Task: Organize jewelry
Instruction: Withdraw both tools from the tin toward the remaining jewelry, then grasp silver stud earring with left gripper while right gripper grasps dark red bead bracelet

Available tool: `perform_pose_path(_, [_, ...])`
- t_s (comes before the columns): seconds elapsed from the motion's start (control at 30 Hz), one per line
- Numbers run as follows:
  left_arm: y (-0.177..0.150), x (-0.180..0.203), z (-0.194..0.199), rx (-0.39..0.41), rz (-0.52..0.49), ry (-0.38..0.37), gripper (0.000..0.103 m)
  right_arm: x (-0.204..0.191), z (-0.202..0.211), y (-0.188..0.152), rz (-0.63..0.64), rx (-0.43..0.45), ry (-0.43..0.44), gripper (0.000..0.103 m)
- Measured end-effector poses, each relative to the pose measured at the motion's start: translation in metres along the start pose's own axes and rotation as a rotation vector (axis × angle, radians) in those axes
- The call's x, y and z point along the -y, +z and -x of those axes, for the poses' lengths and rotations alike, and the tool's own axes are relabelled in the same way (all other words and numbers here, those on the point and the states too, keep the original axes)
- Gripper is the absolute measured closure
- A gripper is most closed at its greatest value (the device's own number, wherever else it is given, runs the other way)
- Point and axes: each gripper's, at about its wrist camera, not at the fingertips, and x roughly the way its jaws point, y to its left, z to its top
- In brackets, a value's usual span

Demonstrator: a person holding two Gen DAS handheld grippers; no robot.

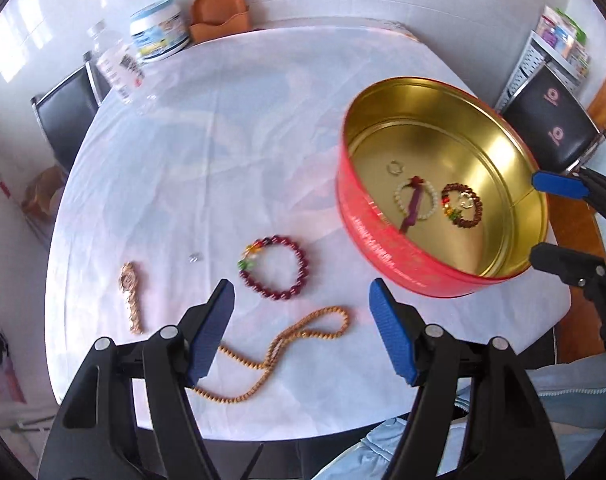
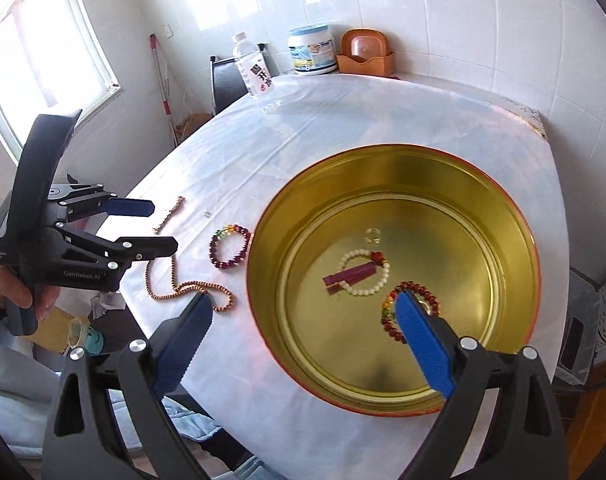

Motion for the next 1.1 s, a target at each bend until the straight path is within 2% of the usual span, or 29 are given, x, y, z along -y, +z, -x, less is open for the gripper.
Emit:
perform_pose_path(0.1, [-0.009,-0.035,0.000,0.008,0.060,0.013,0.034,-0.028,-0.005,0.009,0.065,0.015,0.004,0.009])
perform_pose_path(0.23, [-0.008,-0.076,-0.015,0.000,0.088,0.004,0.034,-0.062,-0.017,0.021,0.112,0.037,0.007,0.009])
perform_pose_path(0.37, [-0.001,-0.106,-0.038,-0.031,0.050,-0.027,0.034,-0.092,-0.046,0.040,0.086,0.011,-0.013,0.009])
perform_pose_path(0.43, [0.000,-0.118,-0.049,-0.020,0.009,-0.042,0.034,-0.108,-0.062,0.047,0.092,-0.002,0.000,0.009])
perform_pose_path(0.6, [0.002,-0.142,-0.085,-0.065,-0.039,-0.096,0.034,-0.134,-0.110,0.056,0.085,-0.085,-0.042,0.010])
perform_pose_path(0.73, [0.007,-0.150,-0.103,-0.055,-0.062,-0.161,0.034,-0.144,-0.145,0.055,0.069,-0.147,-0.073,0.010])
perform_pose_path(0.87, [0.012,-0.140,-0.116,-0.025,-0.134,-0.219,0.034,-0.143,-0.172,0.052,0.048,-0.190,-0.105,0.010])
perform_pose_path(0.97, [0.016,-0.131,-0.126,-0.008,-0.212,-0.203,0.034,-0.139,-0.186,0.048,0.025,-0.204,-0.131,0.011])
perform_pose_path(1.1, [0.017,-0.128,-0.137,-0.006,-0.263,-0.199,0.034,-0.134,-0.200,0.039,-0.002,-0.231,-0.138,0.023])
